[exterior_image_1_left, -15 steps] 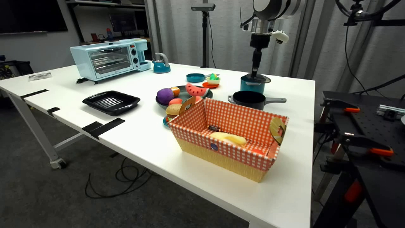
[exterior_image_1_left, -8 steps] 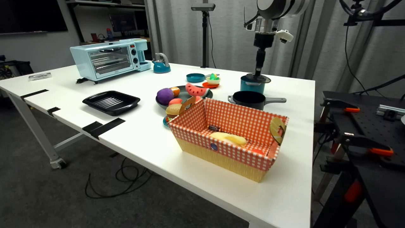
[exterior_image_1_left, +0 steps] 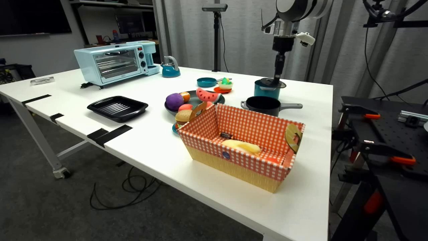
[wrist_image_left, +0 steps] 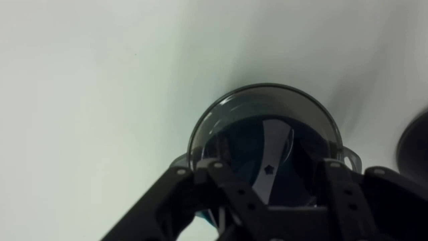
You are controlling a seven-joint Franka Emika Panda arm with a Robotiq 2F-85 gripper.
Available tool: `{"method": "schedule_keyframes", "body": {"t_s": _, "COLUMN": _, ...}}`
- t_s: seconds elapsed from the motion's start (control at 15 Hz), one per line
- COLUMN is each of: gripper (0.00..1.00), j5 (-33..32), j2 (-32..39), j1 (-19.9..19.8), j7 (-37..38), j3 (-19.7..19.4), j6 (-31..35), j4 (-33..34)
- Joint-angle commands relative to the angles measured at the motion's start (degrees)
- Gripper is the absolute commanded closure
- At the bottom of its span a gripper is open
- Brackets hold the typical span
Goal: Transfer the lid from the blue pot to the black pot
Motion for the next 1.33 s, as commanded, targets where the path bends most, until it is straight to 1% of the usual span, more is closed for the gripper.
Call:
{"method": "schedule_keyframes", "body": {"t_s": 0.0, "gripper": 0.80, "j5": -2.1, "j2": -0.4, "j1": 0.1, "j7": 0.8, "j3": 0.3, "j6": 2.6, "j4": -2.2}}
{"method": "schedule_keyframes", "body": {"t_s": 0.13, "gripper": 0.94, "j5": -2.4, "j2": -0.9, "j1": 0.5, "j7": 1.1, "j3": 0.6, "j6": 2.4, "j4": -2.6}}
{"method": "schedule_keyframes", "body": {"t_s": 0.2, "gripper": 0.98, "j5": -2.6, "j2": -1.1, "j1": 0.8, "j7": 1.3, "j3": 0.6, "j6": 2.4, "j4": -2.9}}
{"method": "schedule_keyframes", "body": {"t_s": 0.27, "gripper": 1.00, "j5": -2.8, "j2": -1.3, "j1": 0.9, "j7": 1.4, "j3": 0.7, "j6": 2.8, "j4": -3.1}}
{"method": "schedule_keyframes", "body": {"t_s": 0.33, "gripper": 0.96, "j5": -1.3, "j2": -1.2, "j1": -1.0, "j7": -1.5, "j3": 1.9, "j6": 0.4, "j4": -1.7}}
{"method": "schedule_keyframes", "body": {"t_s": 0.47, "gripper": 0.96, "j5": -0.8, "j2": -1.6, "j1": -1.4, "j7": -2.0, "j3": 2.1, "j6": -0.7, "j4": -1.2}}
{"method": "schedule_keyframes", "body": {"t_s": 0.53, "gripper": 0.96, "j5": -2.4, "j2": -2.4, "j1": -0.2, "j7": -0.5, "j3": 1.1, "j6": -0.2, "j4": -1.5}}
{"method": "schedule_keyframes", "body": {"t_s": 0.67, "gripper": 0.96, "j5": -2.2, "j2": -3.3, "j1": -0.1, "j7": -0.1, "j3": 1.2, "j6": -1.2, "j4": -1.3}}
{"method": "schedule_keyframes", "body": {"t_s": 0.93, "gripper": 0.96, "j5": -1.7, "j2": -5.9, "j1": 0.3, "j7": -0.6, "j3": 1.9, "j6": -3.4, "j4": -0.7}}
{"method": "schedule_keyframes", "body": {"t_s": 1.27, "gripper": 0.96, "j5": -0.1, "j2": -9.6, "j1": 2.5, "j7": -1.4, "j3": 3.5, "j6": -6.8, "j4": -1.6}}
